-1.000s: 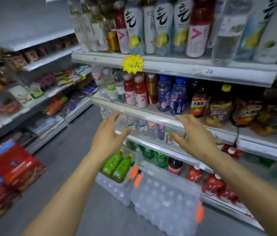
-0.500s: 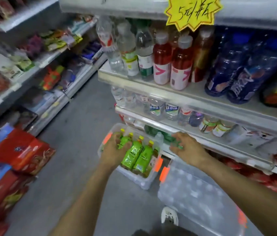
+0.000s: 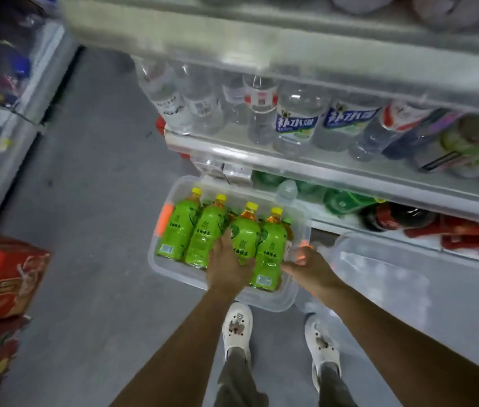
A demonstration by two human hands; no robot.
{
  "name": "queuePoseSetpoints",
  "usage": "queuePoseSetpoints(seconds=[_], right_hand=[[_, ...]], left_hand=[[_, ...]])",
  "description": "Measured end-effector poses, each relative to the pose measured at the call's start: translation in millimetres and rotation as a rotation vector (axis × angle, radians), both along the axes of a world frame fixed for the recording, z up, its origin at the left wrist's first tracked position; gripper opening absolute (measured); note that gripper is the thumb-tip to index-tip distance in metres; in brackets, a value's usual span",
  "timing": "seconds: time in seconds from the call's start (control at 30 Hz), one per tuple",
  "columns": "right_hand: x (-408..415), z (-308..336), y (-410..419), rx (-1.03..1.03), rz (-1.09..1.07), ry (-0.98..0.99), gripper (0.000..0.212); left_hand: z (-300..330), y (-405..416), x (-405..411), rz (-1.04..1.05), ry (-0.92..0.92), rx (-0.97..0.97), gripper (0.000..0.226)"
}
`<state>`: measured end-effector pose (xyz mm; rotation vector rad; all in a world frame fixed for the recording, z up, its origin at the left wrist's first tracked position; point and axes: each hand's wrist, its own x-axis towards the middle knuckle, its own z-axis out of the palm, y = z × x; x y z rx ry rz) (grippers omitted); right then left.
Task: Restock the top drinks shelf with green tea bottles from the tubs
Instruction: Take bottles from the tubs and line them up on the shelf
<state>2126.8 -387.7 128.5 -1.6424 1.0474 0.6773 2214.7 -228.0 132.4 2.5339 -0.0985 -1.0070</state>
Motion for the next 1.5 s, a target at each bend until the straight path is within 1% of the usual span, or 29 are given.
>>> queuePoseSetpoints(seconds=[0.1, 0.17, 0.23, 0.27, 0.33, 0.4, 0.47, 0.5, 0.57, 0.63, 0.7, 0.8, 0.9, 0.93, 0.97, 1.03, 1.07, 1.1, 1.13, 1.17, 1.2, 1.23, 1.27, 1.3, 1.33, 1.37, 1.4, 1.47, 1.5], right_hand=[[16.0, -39.3, 18.9, 0.009, -0.137, 0.021, 0.068], [26.1, -65.2, 29.3, -0.003, -0.250, 0.011, 0.063], [35.3, -86.5, 38.6, 0.021, -0.343, -0.029, 0.056], [38.3, -97.4, 41.9, 0.028, -0.380, -0.056, 0.059], [38.2, -117.9, 45.7, 0.033, -0.434, -0.095, 0.072], [35.9, -125.0, 49.5, 0.054, -0.476, -0.151, 0.073], [36.2, -118.5, 53.1, 0.014, -0.501, -0.196, 0.075], [36.7, -113.8, 53.9, -0.025, -0.475, -0.210, 0.081], [38.0, -110.0, 54.5, -0.089, -0.355, -0.208, 0.095], [38.7, -110.5, 52.9, -0.094, -0.298, -0.160, 0.106], [40.3, -112.3, 49.2, -0.076, -0.311, -0.120, 0.109], [38.2, -112.4, 41.3, -0.032, -0.332, -0.135, 0.117], [24.5, -114.4, 33.6, 0.023, -0.348, -0.158, 0.116], [21.4, -100.0, 32.5, 0.042, -0.352, -0.163, 0.111], [18.5, -81.1, 31.1, 0.060, -0.360, -0.160, 0.101], [10.0, -50.3, 26.4, 0.098, -0.386, -0.166, 0.064], [4.4, -36.1, 22.9, 0.121, -0.396, -0.189, 0.049], [-0.8, -20.0, 19.4, 0.152, -0.407, -0.214, 0.045], [-5.5, -4.8, 16.0, 0.182, -0.424, -0.229, 0.046], [-9.2, 11.5, 11.9, 0.213, -0.447, -0.235, 0.055], [-12.8, 29.7, 8.2, 0.247, -0.473, -0.246, 0.060], [-16.3, 48.3, 5.5, 0.285, -0.503, -0.272, 0.061], [-20.5, 66.0, 2.3, 0.320, -0.527, -0.308, 0.066], [-23.9, 82.7, -1.1, 0.344, -0.559, -0.329, 0.077], [-26.6, 102.1, -2.9, 0.367, -0.579, -0.361, 0.087], [-28.4, 120.8, -3.6, 0.387, -0.597, -0.409, 0.089], [-31.1, 139.9, -3.6, 0.404, -0.597, -0.463, 0.086], [-37.5, 180.6, -2.7, 0.385, -0.627, -0.545, 0.075], [-42.1, 200.8, -2.4, 0.356, -0.659, -0.588, 0.068]], left_hand=[[-35.1, 2.7, 6.0, -0.116, -0.020, 0.037, 0.114], [-51.8, 5.6, 7.4, -0.212, -0.040, 0.083, 0.122], [-62.8, 9.3, 7.6, -0.257, -0.089, 0.119, 0.128], [-66.0, 9.9, 7.6, -0.283, -0.117, 0.137, 0.131], [-68.2, 9.7, 9.0, -0.337, -0.141, 0.166, 0.135], [-69.3, 9.0, 11.4, -0.358, -0.146, 0.170, 0.135], [-67.8, 7.4, 14.9, -0.379, -0.138, 0.178, 0.133], [-67.5, 7.0, 16.4, -0.379, -0.133, 0.178, 0.133], [-67.8, 6.0, 18.6, -0.348, -0.116, 0.162, 0.132], [-67.6, 4.1, 19.4, -0.314, -0.102, 0.145, 0.132], [-67.0, 4.1, 21.4, -0.302, -0.081, 0.134, 0.134], [-64.5, 7.1, 31.0, -0.234, -0.006, 0.090, 0.138], [-52.6, 9.6, 45.6, -0.008, 0.166, -0.040, 0.136], [-45.1, 11.6, 49.6, 0.074, 0.235, -0.099, 0.131], [-36.0, 14.9, 52.3, 0.139, 0.302, -0.153, 0.125], [-15.1, 25.8, 54.3, 0.247, 0.406, -0.247, 0.119], [-1.9, 30.9, 52.9, 0.292, 0.453, -0.282, 0.118], [12.0, 35.6, 50.7, 0.323, 0.506, -0.320, 0.120], [24.2, 40.0, 48.6, 0.336, 0.552, -0.359, 0.122], [38.6, 42.6, 47.1, 0.333, 0.591, -0.401, 0.125], [53.8, 44.0, 45.6, 0.333, 0.632, -0.456, 0.125], [70.7, 43.4, 43.1, 0.340, 0.664, -0.507, 0.122], [88.2, 41.4, 40.5, 0.343, 0.678, -0.562, 0.117], [104.7, 38.8, 37.9, 0.348, 0.670, -0.605, 0.114], [123.9, 34.4, 34.0, 0.350, 0.664, -0.643, 0.117], [143.8, 29.5, 29.4, 0.365, 0.658, -0.667, 0.121], [163.0, 25.0, 25.2, 0.373, 0.621, -0.683, 0.117], [199.9, 16.0, 17.3, 0.361, 0.535, -0.720, 0.098], [214.7, 12.3, 13.7, 0.340, 0.526, -0.736, 0.097]])
